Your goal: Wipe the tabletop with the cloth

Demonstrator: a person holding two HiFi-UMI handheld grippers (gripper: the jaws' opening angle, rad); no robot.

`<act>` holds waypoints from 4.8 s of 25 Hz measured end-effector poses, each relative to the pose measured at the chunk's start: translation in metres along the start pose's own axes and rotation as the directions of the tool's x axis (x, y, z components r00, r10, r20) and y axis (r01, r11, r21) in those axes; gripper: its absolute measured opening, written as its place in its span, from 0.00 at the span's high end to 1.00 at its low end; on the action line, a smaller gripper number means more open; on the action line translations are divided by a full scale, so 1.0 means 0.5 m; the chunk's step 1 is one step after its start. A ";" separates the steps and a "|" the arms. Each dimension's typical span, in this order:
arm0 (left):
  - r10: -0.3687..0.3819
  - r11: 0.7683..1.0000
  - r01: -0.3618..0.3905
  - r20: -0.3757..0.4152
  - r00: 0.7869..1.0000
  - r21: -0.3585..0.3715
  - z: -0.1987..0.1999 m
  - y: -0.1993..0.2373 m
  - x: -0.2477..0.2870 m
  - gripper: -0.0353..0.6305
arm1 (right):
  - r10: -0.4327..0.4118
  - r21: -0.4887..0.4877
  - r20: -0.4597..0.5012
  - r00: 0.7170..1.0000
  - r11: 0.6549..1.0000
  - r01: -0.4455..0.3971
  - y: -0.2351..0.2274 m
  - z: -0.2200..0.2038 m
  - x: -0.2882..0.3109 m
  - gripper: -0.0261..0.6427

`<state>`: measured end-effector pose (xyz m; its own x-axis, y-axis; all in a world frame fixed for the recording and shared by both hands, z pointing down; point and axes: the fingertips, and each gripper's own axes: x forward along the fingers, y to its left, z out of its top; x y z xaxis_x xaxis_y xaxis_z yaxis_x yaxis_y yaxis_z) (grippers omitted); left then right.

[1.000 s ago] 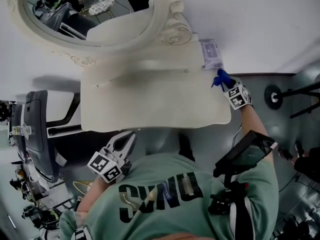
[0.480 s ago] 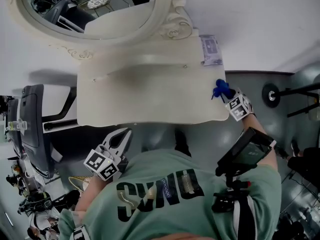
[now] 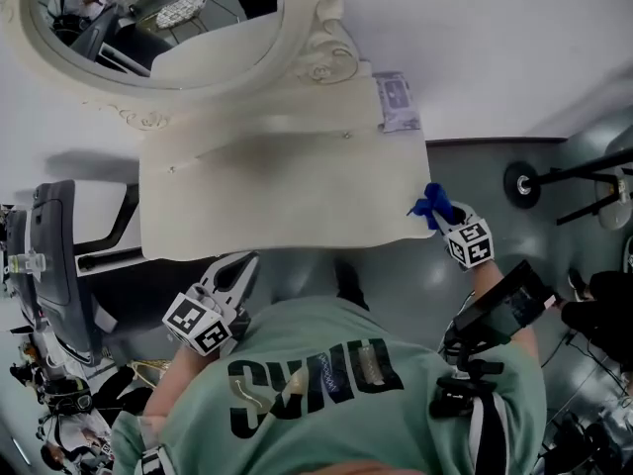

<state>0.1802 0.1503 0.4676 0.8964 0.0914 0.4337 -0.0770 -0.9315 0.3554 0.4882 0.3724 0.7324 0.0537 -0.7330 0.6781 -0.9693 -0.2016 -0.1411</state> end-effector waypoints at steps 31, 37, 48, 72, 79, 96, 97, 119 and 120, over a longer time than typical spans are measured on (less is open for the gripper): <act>-0.092 0.994 0.089 0.063 0.994 0.059 0.058 -0.049 0.045 0.95 | 0.127 -0.028 -0.381 0.916 0.988 -0.149 0.182 -0.232 -0.047 0.84; -0.057 0.997 0.051 0.108 0.992 0.058 0.071 -0.025 -0.004 0.95 | 0.203 0.074 -0.236 0.950 0.979 -0.191 0.264 -0.148 -0.049 0.84; -0.024 1.000 0.019 0.225 0.974 0.023 0.083 0.055 -0.131 0.95 | 0.278 0.122 -0.065 0.958 0.956 -0.269 0.421 0.059 0.004 0.83; -0.103 0.995 0.101 0.356 0.929 0.027 -0.021 0.396 -0.600 0.95 | 0.185 0.074 0.005 0.983 0.980 -0.185 0.955 0.317 0.106 0.83; -0.100 0.994 0.080 0.365 0.926 0.071 -0.001 0.307 -0.566 0.95 | 0.207 0.050 0.128 0.970 0.975 -0.215 0.914 0.367 0.009 0.83; -0.006 0.999 0.018 0.353 0.936 -0.029 -0.005 0.048 -0.343 0.95 | 0.204 0.005 0.240 0.949 0.978 -0.211 0.644 0.306 -0.202 0.83; -0.008 1.000 0.018 0.359 0.933 -0.025 0.001 0.054 -0.347 0.95 | 0.192 0.007 0.246 0.950 0.980 -0.200 0.639 0.313 -0.203 0.83; -0.024 0.999 0.031 0.375 0.927 -0.014 0.011 0.205 -0.444 0.95 | 0.105 0.037 0.255 0.961 0.992 -0.119 0.716 0.390 -0.119 0.84; -0.022 0.999 0.031 0.375 0.927 -0.017 0.010 0.205 -0.442 0.95 | 0.110 0.035 0.251 0.962 0.992 -0.122 0.716 0.390 -0.117 0.84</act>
<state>-0.0234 0.0327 0.4040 0.9961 -0.0267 0.0841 -0.0570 -0.9221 0.3827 0.1851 0.2166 0.5018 0.0056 -0.8900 0.4559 -0.9595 -0.1332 -0.2481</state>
